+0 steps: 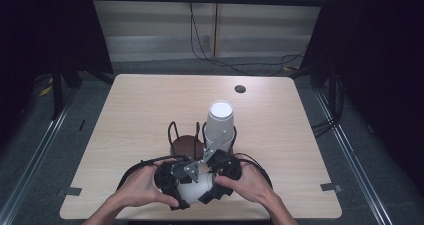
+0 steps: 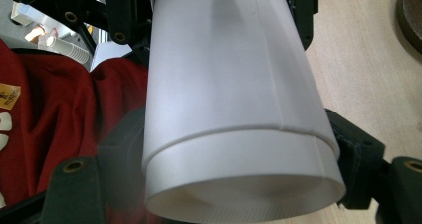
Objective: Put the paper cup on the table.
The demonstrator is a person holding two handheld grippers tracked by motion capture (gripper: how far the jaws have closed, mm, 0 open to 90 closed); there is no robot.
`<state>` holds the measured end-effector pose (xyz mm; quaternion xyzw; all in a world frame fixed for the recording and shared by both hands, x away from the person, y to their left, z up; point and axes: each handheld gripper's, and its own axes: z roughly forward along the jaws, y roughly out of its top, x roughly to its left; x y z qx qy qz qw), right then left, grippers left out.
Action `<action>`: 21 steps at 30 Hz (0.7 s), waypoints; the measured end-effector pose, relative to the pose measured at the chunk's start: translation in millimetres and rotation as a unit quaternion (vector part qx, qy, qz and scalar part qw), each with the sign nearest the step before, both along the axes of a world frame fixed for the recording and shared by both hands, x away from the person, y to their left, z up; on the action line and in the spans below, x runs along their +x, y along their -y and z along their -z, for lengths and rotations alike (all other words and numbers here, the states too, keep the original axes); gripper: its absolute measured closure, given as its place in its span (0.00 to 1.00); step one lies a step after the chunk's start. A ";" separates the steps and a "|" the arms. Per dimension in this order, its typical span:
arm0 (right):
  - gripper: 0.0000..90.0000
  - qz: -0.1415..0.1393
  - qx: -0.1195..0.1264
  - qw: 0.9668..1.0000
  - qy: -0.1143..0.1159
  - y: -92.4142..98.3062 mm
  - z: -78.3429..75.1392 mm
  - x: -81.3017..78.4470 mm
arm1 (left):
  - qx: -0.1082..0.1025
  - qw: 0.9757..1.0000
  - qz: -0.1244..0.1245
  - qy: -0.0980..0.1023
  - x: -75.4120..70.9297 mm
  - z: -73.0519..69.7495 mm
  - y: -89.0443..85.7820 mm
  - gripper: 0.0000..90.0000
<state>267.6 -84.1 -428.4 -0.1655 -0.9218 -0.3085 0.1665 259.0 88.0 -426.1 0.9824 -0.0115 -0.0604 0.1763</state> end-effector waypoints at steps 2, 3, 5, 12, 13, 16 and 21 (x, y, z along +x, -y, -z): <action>0.27 0.002 0.003 1.000 0.000 0.7 0.0 0.2 | -0.005 1.000 0.003 0.000 1.2 -0.7 -0.7 0.19; 0.27 0.002 0.005 1.000 -0.003 1.2 -0.1 0.6 | -0.009 1.000 0.002 0.000 1.3 -1.0 -1.3 0.18; 0.27 0.006 0.007 1.000 -0.004 2.2 -0.6 0.6 | -0.018 1.000 -0.005 -0.005 1.6 -1.7 -2.9 0.17; 0.27 0.016 0.013 1.000 -0.005 2.8 -3.3 0.3 | -0.040 0.999 -0.009 -0.014 5.2 -3.9 -9.2 0.16; 0.27 0.016 0.015 1.000 -0.006 2.6 -3.8 0.2 | -0.044 0.999 -0.007 -0.016 5.7 -4.4 -10.6 0.16; 0.27 0.021 0.017 1.000 -0.001 0.5 -6.1 -1.1 | -0.057 0.998 -0.010 -0.011 8.1 -5.7 -14.9 0.16; 0.28 0.026 0.021 0.999 0.013 0.7 -5.7 -0.1 | -0.075 0.997 -0.005 0.004 10.9 -5.4 -18.4 0.16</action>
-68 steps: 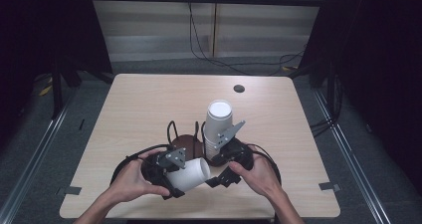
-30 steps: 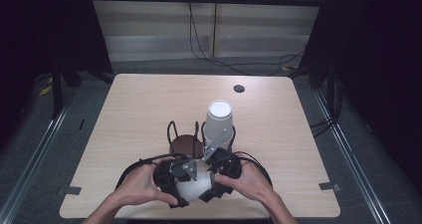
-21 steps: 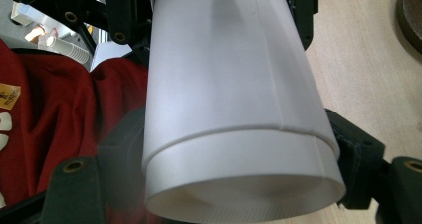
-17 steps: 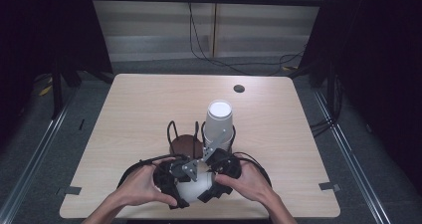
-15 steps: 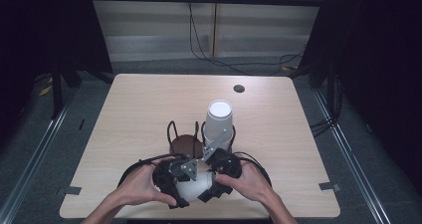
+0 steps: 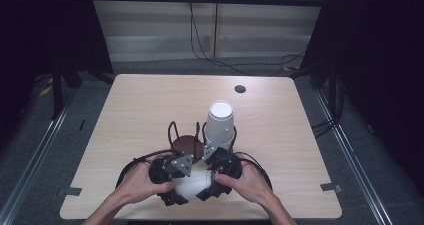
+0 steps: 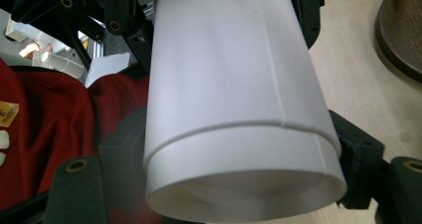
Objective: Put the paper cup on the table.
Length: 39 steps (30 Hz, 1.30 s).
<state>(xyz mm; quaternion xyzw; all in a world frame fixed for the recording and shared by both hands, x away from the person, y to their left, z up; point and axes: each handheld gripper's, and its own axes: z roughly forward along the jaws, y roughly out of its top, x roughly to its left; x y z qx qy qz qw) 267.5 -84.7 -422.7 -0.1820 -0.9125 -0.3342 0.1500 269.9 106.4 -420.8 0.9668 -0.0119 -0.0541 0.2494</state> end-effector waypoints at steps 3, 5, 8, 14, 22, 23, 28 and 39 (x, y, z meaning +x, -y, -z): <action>0.28 0.007 -0.001 1.000 -0.004 3.8 -0.1 0.9 | -0.019 1.000 -0.002 0.010 0.2 -0.4 -2.0 0.15; 0.28 0.007 0.005 1.000 -0.002 5.0 0.1 1.1 | -0.026 1.000 0.004 0.010 0.6 -2.0 -3.3 0.15; 0.28 0.007 0.004 1.000 -0.003 5.0 0.1 0.8 | -0.033 0.999 0.000 0.015 0.8 -3.7 -4.9 0.14; 0.28 0.016 0.002 1.000 0.009 6.7 -1.6 0.8 | -0.057 0.998 -0.016 0.010 4.0 -8.8 -10.4 0.13; 0.28 0.023 0.001 1.000 0.002 11.1 0.7 2.8 | -0.089 0.995 -0.031 0.028 3.5 -17.9 -14.3 0.13; 0.28 0.023 0.001 1.000 -0.001 11.7 0.5 3.0 | -0.093 0.995 -0.030 0.028 3.7 -19.6 -14.8 0.13; 0.28 0.030 0.003 1.000 -0.004 15.1 0.7 3.8 | -0.127 0.989 -0.067 0.023 6.0 -23.6 -21.7 0.15; 0.28 0.052 0.011 0.999 -0.009 29.1 2.4 6.4 | -0.181 0.975 -0.129 0.028 6.2 -25.1 -50.4 0.18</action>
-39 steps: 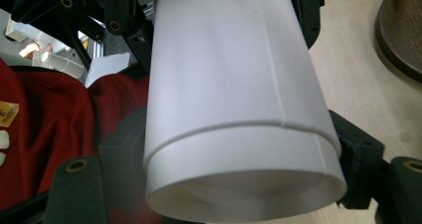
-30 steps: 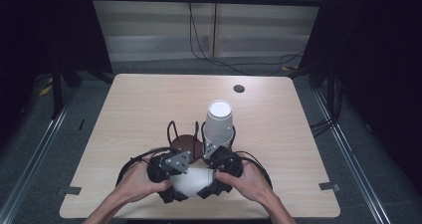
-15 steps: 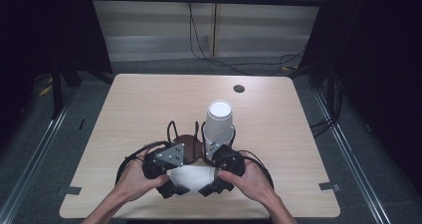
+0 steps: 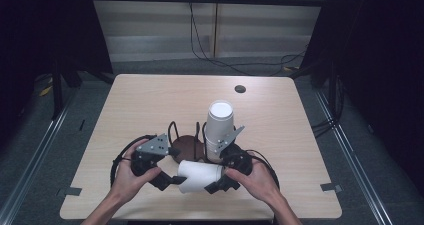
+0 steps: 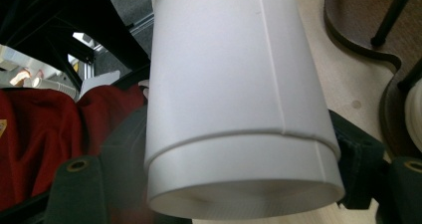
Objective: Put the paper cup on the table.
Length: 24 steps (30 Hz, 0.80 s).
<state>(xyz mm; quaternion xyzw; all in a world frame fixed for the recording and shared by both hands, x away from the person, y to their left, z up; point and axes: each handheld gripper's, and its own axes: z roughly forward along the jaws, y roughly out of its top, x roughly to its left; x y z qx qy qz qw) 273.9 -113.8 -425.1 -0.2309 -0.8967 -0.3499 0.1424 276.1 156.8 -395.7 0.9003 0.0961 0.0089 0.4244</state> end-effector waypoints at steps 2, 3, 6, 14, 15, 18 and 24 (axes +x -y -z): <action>0.28 0.011 -0.002 1.000 -0.001 1.8 0.4 0.3 | -0.007 1.000 -0.003 -0.005 0.0 1.3 -6.8 0.18; 0.28 0.009 -0.001 1.000 -0.005 2.7 1.0 1.0 | -0.014 1.000 -0.004 -0.012 0.4 2.4 -10.4 0.18; 0.28 0.017 0.001 1.000 -0.004 4.8 0.7 1.1 | -0.023 0.999 -0.020 -0.021 1.3 7.4 -18.8 0.18; 0.27 0.030 0.037 0.999 0.018 13.9 1.0 0.3 | -0.057 0.997 -0.036 -0.041 0.2 18.1 -30.4 0.18; 0.27 0.032 0.041 0.998 0.018 14.6 1.2 -0.1 | -0.061 0.997 -0.037 -0.043 0.1 19.1 -30.0 0.18; 0.27 0.032 0.051 0.998 0.025 15.5 1.3 -1.0 | -0.061 0.997 -0.031 -0.047 -1.1 23.1 -26.1 0.18; 0.27 0.029 0.063 0.997 0.037 15.7 0.0 -2.7 | -0.068 0.995 -0.029 -0.060 -3.6 29.1 -22.4 0.18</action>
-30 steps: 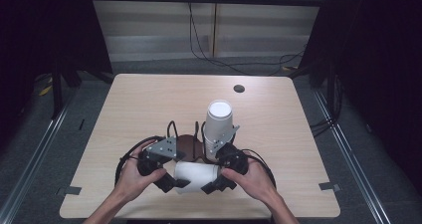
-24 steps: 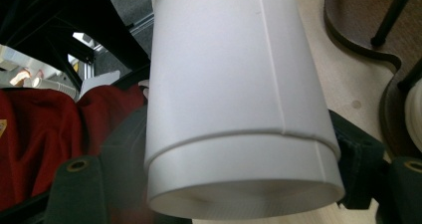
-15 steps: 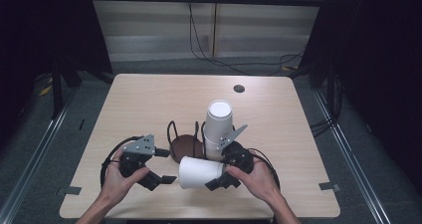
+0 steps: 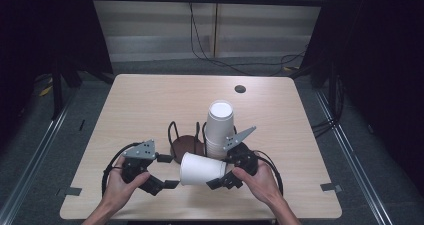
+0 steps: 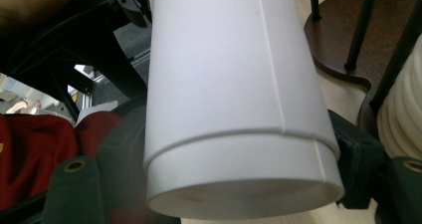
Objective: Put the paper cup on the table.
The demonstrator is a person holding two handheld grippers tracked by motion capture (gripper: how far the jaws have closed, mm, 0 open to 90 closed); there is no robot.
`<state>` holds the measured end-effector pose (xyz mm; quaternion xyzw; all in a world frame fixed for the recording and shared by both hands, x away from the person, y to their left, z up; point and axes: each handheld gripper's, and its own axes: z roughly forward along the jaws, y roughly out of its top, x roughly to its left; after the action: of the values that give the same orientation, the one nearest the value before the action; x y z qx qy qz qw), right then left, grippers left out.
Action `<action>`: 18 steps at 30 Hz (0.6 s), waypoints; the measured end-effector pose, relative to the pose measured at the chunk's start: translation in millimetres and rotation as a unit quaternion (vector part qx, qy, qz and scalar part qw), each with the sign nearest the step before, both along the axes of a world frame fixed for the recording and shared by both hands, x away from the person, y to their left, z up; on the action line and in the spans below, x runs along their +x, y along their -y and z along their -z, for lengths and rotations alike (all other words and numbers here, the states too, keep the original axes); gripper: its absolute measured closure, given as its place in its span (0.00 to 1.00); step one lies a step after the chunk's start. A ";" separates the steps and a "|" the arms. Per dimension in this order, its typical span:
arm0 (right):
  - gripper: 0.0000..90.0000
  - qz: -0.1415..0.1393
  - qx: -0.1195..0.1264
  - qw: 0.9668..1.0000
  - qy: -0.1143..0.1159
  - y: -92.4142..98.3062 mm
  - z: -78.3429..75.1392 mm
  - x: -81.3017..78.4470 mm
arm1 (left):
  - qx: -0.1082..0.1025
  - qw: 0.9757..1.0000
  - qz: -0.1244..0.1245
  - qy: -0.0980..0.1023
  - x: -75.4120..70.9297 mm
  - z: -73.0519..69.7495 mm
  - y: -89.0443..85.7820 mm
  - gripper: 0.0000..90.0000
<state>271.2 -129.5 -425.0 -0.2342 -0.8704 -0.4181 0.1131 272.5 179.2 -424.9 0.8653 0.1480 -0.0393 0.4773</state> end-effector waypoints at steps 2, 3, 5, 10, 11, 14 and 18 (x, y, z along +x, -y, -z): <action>0.27 0.002 0.012 1.000 0.008 1.0 -1.1 -0.6 | -0.002 1.000 -0.003 0.003 -0.2 1.6 -0.6 0.18; 0.27 0.003 0.016 1.000 0.010 1.8 -2.1 -1.1 | -0.004 1.000 -0.004 0.002 -0.4 2.2 -0.6 0.18; 0.27 0.006 0.027 0.999 0.018 3.1 -3.6 -2.1 | -0.009 1.000 -0.003 -0.001 -0.4 3.0 -1.0 0.18; 0.27 0.003 0.045 0.999 0.025 5.2 -5.7 -2.8 | -0.022 1.000 -0.001 -0.005 -1.9 4.2 -0.8 0.18; 0.27 0.003 0.051 0.998 0.023 5.4 -5.3 -2.6 | -0.025 1.000 0.000 -0.006 -2.3 4.6 -0.4 0.18; 0.27 -0.001 0.060 0.998 0.026 6.3 -5.4 -2.4 | -0.033 0.999 0.001 -0.010 -3.9 5.7 1.5 0.18; 0.27 -0.001 0.074 0.997 0.038 6.8 -7.1 -4.0 | -0.047 0.999 -0.001 -0.013 -6.2 6.0 3.9 0.18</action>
<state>267.2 -136.3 -418.0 -0.2083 -0.8409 -0.4900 0.0970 266.2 175.3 -430.9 0.8412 0.1528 -0.0575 0.5155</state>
